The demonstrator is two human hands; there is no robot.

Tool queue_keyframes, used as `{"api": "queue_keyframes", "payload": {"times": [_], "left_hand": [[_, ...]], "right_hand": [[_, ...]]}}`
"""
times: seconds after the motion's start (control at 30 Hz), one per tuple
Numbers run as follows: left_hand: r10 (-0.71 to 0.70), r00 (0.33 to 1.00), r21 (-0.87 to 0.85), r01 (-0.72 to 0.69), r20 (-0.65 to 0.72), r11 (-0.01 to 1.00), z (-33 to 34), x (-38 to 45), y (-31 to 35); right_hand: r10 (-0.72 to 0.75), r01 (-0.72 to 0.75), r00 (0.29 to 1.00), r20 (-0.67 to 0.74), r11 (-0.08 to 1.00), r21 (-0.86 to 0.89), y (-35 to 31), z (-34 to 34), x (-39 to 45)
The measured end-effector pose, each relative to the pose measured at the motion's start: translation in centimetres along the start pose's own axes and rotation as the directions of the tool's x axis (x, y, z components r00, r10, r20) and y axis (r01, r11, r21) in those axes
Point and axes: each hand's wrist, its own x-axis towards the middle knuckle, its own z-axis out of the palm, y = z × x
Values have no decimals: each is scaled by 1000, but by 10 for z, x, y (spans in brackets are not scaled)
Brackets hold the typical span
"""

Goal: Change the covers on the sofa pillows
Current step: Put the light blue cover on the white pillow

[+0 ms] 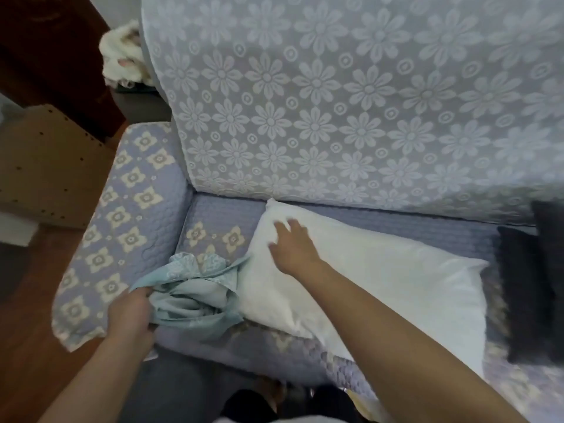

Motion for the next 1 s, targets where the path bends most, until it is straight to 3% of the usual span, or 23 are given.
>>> {"api": "queue_keyframes", "payload": {"times": [0.03,0.1,0.13,0.17,0.2,0.23,0.27,0.3,0.33,0.37,0.47,0.53,0.6,0.63,0.67,0.73,0.8,0.83,0.87,0.9,0.93,0.97,1.0], "left_hand": [[47,999,53,-48,8,997,6,-3,4],[171,983,176,-180,64,968,21,5,2],[226,969,231,-243,97,942,28,11,-1],[260,958,268,-283,119,921,32,7,1],[271,951,297,-304,147,905,36,16,-2],[282,945,303,-321,167,897,40,24,-5],[273,947,305,-314,171,899,40,34,-11],[250,952,319,-295,176,900,39,36,-14],[225,954,317,-280,199,906,37,47,-13],[205,956,296,-261,209,919,34,50,-14],[114,950,310,-206,289,928,21,61,-18],[90,945,300,-189,315,935,25,63,-14],[90,932,317,-208,350,925,30,63,-11],[97,926,314,-220,366,924,33,60,-9],[97,921,315,-227,378,921,35,57,-8],[94,905,328,-245,415,912,35,59,-6],[94,904,335,-249,418,909,37,60,-5],[101,896,337,-264,433,904,38,61,-2],[91,890,353,-269,447,896,40,61,-2],[63,889,367,-250,453,896,42,59,-4],[45,883,368,-240,468,898,46,55,-7],[27,881,380,-231,473,896,50,51,-11],[9,885,398,-219,466,891,52,48,-15]], "right_hand": [[-104,118,979,-176,991,67,-26,-3,15],[-260,323,841,-475,945,53,-64,-1,51],[-297,352,781,-549,936,-5,-58,18,70],[-308,324,771,-557,943,-72,-35,38,79],[-252,211,834,-490,968,-138,2,80,89],[-135,73,938,-320,977,-199,44,119,88],[24,-41,998,-58,951,-306,86,157,77],[187,-98,967,174,901,-423,117,183,57],[295,-131,913,283,868,-480,132,197,43],[331,-154,894,301,860,-486,138,194,38],[261,-166,954,148,871,-463,104,161,41],[61,-106,989,-133,926,-362,63,141,54],[-130,21,912,-389,962,-271,29,130,56],[-197,72,887,-418,953,-296,25,128,49],[-214,90,908,-361,940,-330,33,133,38],[-13,1,1000,-27,918,-397,86,144,18],[244,-130,928,282,920,-370,146,143,-5],[250,-167,917,312,948,-271,155,134,-12],[198,-149,947,255,969,-198,155,122,-21],[135,-127,990,43,981,-147,148,109,-27],[138,-161,969,-204,982,-100,149,104,-36],[166,-215,917,-363,972,-98,153,97,-51],[199,-262,903,-380,957,-123,162,96,-66]]}}
